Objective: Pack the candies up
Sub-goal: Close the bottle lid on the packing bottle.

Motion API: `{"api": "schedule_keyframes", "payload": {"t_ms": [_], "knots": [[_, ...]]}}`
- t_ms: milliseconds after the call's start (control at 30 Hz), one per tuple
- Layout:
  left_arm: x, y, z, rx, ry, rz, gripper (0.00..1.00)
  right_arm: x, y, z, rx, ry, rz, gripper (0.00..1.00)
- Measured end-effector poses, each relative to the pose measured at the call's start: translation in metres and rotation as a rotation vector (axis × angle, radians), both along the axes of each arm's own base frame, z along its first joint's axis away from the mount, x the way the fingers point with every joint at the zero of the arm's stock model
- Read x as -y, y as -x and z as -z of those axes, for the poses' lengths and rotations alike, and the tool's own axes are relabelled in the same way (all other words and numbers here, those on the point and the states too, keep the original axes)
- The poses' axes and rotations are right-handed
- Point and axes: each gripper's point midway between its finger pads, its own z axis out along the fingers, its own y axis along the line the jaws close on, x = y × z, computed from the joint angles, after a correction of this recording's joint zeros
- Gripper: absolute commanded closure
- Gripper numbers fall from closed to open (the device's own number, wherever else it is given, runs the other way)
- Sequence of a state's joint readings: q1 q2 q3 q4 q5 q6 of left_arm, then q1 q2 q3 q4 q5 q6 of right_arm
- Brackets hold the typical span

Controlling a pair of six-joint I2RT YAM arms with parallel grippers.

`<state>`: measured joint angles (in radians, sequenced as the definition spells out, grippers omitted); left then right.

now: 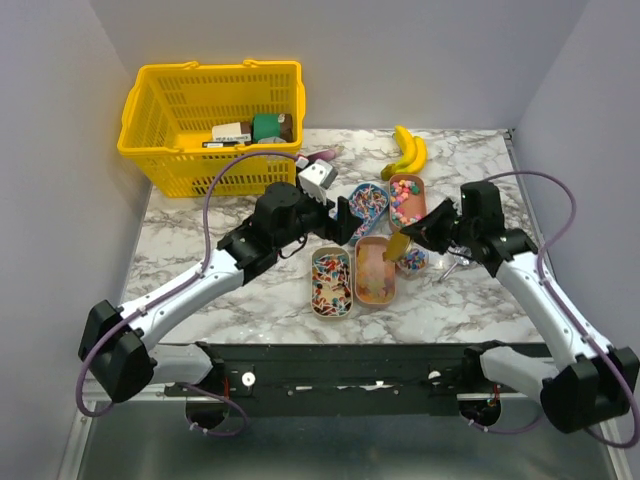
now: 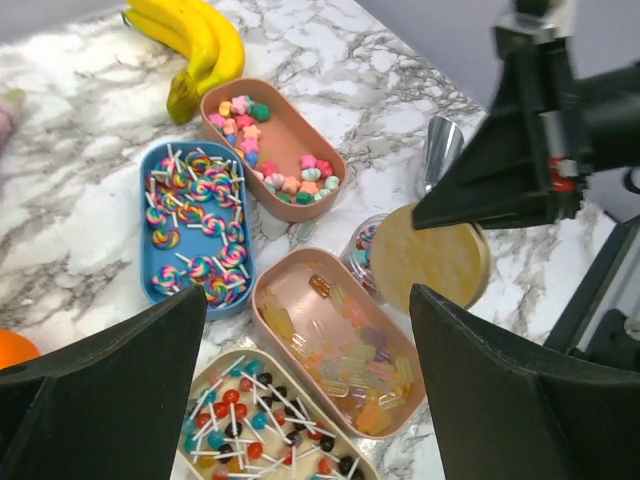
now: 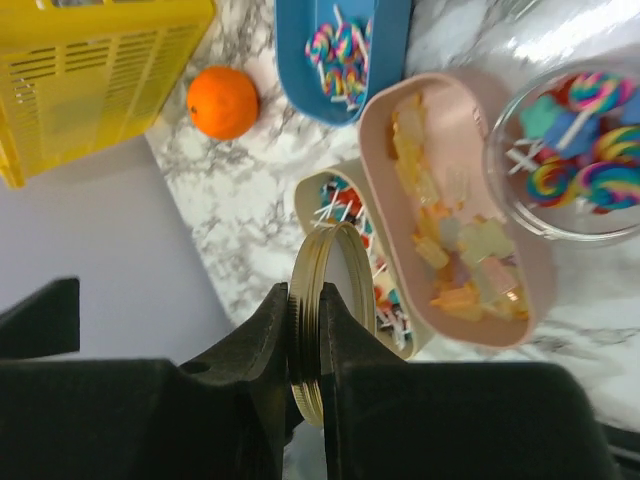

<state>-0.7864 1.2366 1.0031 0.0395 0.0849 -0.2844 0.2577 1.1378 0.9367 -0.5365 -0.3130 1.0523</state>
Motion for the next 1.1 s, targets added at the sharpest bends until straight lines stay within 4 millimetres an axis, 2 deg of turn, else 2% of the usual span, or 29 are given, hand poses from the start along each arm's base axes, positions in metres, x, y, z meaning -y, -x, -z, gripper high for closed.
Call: {"api": "schedule_keyframes", "payload": {"t_ms": [100,200,267,400,467,600,833,967,1100], "knots": [[0.010,-0.009,0.013,-0.090,0.018,0.039,0.14,0.023,0.004,-0.012,0.128,0.093,0.046,0.99],[0.042,-0.014,0.036,-0.204,0.009,0.135,0.15,0.042,0.008,-0.008,0.183,0.166,0.091,0.99],[0.056,-0.013,0.052,-0.270,0.005,0.186,0.15,0.050,0.011,0.005,0.175,0.198,0.108,0.99],[0.072,-0.008,0.085,-0.386,-0.014,0.251,0.18,0.062,0.024,0.053,0.100,0.256,0.129,0.99],[0.081,-0.009,0.096,-0.425,-0.023,0.273,0.19,0.064,0.028,0.066,0.091,0.252,0.141,0.99],[0.091,-0.012,0.108,-0.465,-0.031,0.297,0.21,0.063,0.020,0.065,0.154,0.226,0.168,0.99],[0.098,0.000,0.124,-0.525,-0.056,0.325,0.21,0.073,0.007,0.067,0.216,0.225,0.251,0.99],[0.102,0.002,0.125,-0.540,-0.058,0.334,0.21,0.083,0.008,0.082,0.196,0.244,0.306,0.85],[0.106,0.001,0.126,-0.547,-0.056,0.336,0.22,0.082,0.006,0.086,0.195,0.219,0.327,0.79]]}}
